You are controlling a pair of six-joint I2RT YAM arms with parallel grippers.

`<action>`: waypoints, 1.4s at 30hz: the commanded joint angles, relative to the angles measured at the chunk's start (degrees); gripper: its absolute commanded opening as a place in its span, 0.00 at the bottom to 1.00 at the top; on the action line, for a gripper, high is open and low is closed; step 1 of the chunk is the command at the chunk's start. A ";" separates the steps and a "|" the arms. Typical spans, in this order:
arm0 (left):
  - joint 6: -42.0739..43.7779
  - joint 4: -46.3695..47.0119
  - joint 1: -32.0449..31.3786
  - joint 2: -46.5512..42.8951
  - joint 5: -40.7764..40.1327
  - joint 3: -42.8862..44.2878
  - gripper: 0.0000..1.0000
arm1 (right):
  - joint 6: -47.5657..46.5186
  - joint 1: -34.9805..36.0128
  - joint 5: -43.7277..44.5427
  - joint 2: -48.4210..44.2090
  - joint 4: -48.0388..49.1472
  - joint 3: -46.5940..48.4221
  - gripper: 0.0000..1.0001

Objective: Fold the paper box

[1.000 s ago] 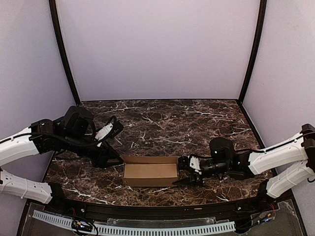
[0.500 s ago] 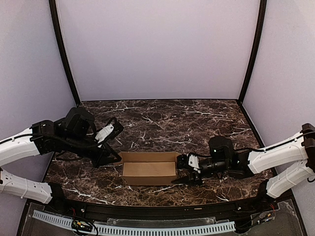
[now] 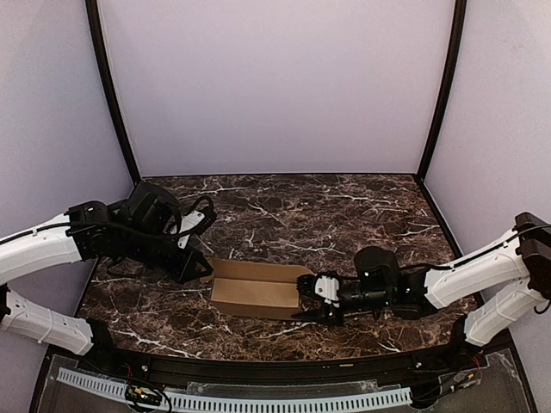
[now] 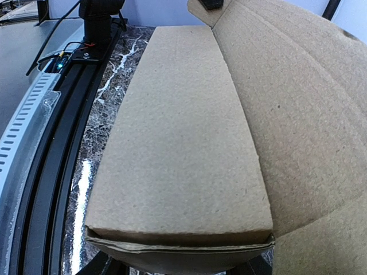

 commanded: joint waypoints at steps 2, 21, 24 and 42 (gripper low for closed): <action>-10.32 5.02 -0.29 0.76 2.37 -0.73 0.01 | 2.07 2.76 10.59 3.73 6.75 1.40 0.00; -21.26 16.02 -0.95 0.52 -8.11 -13.49 0.01 | 9.17 5.03 21.52 13.34 12.39 4.36 0.00; -21.85 17.13 -1.44 0.04 -9.58 -15.39 0.01 | 10.33 5.03 21.58 13.76 13.53 3.88 0.00; -21.42 21.36 -5.39 -4.18 -18.70 -21.98 0.01 | 17.57 3.27 17.18 16.54 15.89 2.70 0.00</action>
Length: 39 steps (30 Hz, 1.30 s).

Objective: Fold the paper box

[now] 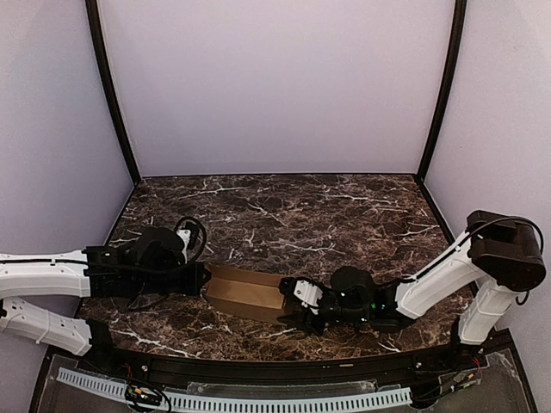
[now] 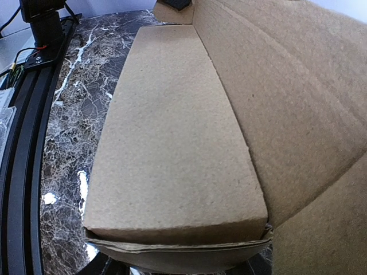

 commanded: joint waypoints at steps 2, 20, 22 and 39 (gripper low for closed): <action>2.13 -2.46 -0.93 -1.47 0.75 -1.46 0.01 | 3.99 -1.72 2.55 0.93 4.36 0.14 0.00; 9.71 -6.55 -0.95 1.47 0.15 4.24 0.01 | 4.17 -1.83 1.78 2.03 4.76 0.16 0.00; 9.77 -6.59 -0.93 1.70 -0.01 4.18 0.01 | 4.16 -1.83 1.69 2.11 4.78 0.19 0.00; 5.52 -5.07 -3.28 1.13 -4.55 2.02 0.01 | 8.99 -2.09 1.70 2.52 5.49 -0.22 0.00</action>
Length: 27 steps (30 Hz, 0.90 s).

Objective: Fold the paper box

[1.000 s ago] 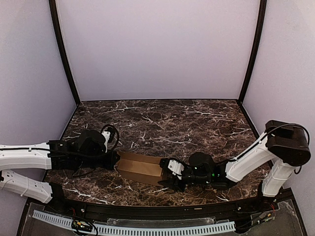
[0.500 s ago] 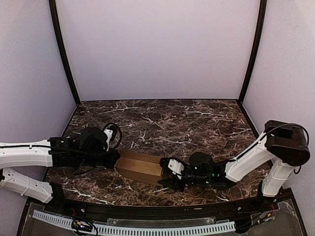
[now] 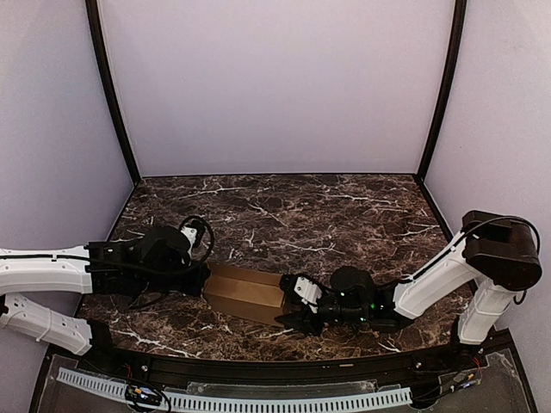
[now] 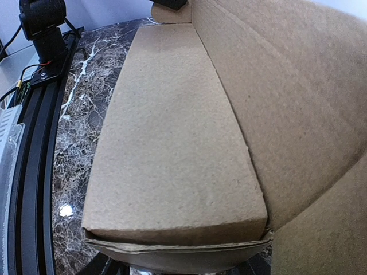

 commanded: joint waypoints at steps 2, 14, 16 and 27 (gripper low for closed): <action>-0.94 -1.04 -1.96 -0.37 -0.95 -1.39 0.01 | 4.48 -1.72 3.88 1.11 2.70 -0.20 0.00; -2.29 -0.93 -6.78 -0.09 -5.82 -2.55 0.01 | 8.13 -2.68 2.41 1.99 2.36 0.20 0.00; -2.54 -0.92 -7.57 -0.12 -6.62 -2.79 0.01 | 8.37 -2.77 2.23 2.05 2.36 0.26 0.00; -8.16 -0.22 -11.17 -0.30 -10.44 -4.35 0.01 | 9.86 -2.82 3.41 2.34 2.61 0.05 0.00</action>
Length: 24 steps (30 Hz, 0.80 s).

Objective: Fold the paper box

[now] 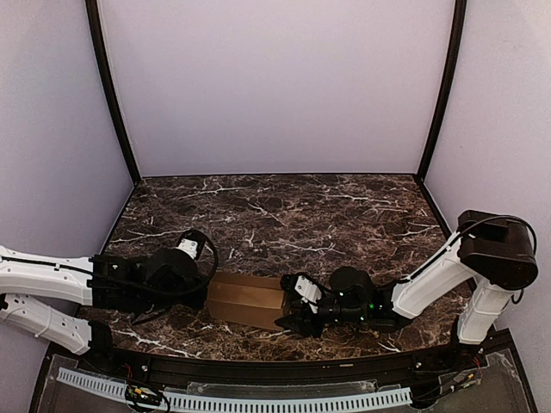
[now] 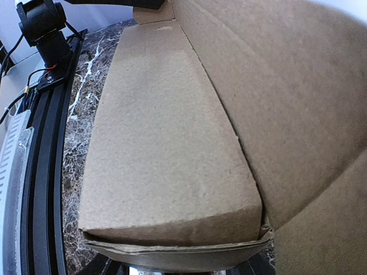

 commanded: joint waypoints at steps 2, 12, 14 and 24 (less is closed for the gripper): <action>-4.76 -0.13 -3.56 -0.60 -0.28 -2.45 0.01 | 4.59 -2.04 6.69 1.33 2.96 -0.09 0.00; -10.31 0.33 -9.27 -0.83 -6.33 -4.62 0.01 | 5.96 -2.45 11.66 3.40 5.70 -0.19 0.00; -10.85 0.29 -9.95 -0.55 -6.83 -4.71 0.01 | 6.10 -2.77 11.83 3.88 6.36 -0.20 0.00; -6.74 -4.09 -10.76 -0.87 -9.94 -2.44 0.01 | 6.09 -3.30 11.12 4.45 7.31 -0.53 0.00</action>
